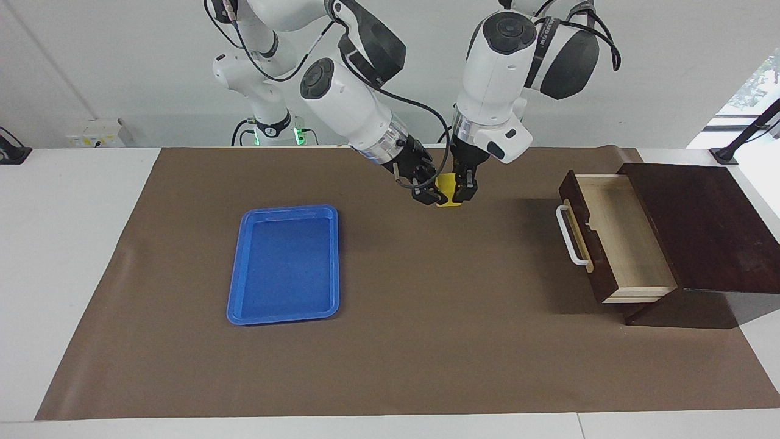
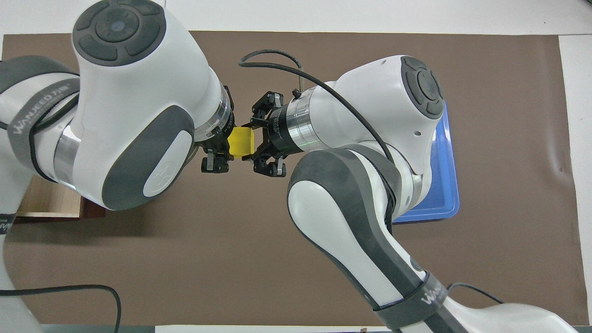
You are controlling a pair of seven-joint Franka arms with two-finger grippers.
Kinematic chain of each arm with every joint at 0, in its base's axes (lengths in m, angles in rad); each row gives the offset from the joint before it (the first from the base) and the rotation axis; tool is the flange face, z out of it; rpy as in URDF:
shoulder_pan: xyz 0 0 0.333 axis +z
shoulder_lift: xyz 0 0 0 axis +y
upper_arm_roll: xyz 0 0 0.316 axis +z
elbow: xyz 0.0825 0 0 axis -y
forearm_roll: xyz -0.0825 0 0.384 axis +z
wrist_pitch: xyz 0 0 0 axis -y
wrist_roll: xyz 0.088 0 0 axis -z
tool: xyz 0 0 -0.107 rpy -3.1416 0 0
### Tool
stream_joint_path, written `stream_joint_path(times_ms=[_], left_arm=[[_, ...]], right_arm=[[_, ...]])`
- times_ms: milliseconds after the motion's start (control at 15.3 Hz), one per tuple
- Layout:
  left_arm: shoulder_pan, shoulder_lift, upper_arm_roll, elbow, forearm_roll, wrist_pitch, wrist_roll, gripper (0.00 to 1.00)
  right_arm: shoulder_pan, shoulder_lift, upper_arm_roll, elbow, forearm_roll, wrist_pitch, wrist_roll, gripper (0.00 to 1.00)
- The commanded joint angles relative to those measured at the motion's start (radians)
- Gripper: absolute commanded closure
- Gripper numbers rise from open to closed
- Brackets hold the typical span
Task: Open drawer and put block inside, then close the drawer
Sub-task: 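Grasp the yellow block with the left gripper and open the right gripper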
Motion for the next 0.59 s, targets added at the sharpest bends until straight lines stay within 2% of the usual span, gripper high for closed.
stream_joint_path(times_ms=[0,65,130,196,521], left_arm=[[-0.001,-0.005,0.016,0.008,0.013,-0.009,0.009,1.00],[0.001,-0.005,0.018,0.005,0.013,-0.009,0.009,1.00],[0.001,-0.007,0.018,0.005,0.014,-0.009,0.009,1.00],[0.001,-0.007,0.018,0.005,0.014,-0.009,0.009,1.00],[-0.001,-0.010,0.018,0.003,0.014,-0.011,0.007,1.00]], right_arm=[[-0.002,-0.005,0.002,-0.001,0.007,-0.010,0.022,0.76],[-0.002,-0.005,0.002,-0.001,0.005,-0.010,0.025,0.57],[0.000,-0.005,0.002,-0.001,0.005,-0.010,0.025,0.24],[0.000,-0.005,0.002,-0.001,0.005,-0.010,0.025,0.00],[-0.003,-0.005,0.002,0.000,0.004,-0.024,0.025,0.00]])
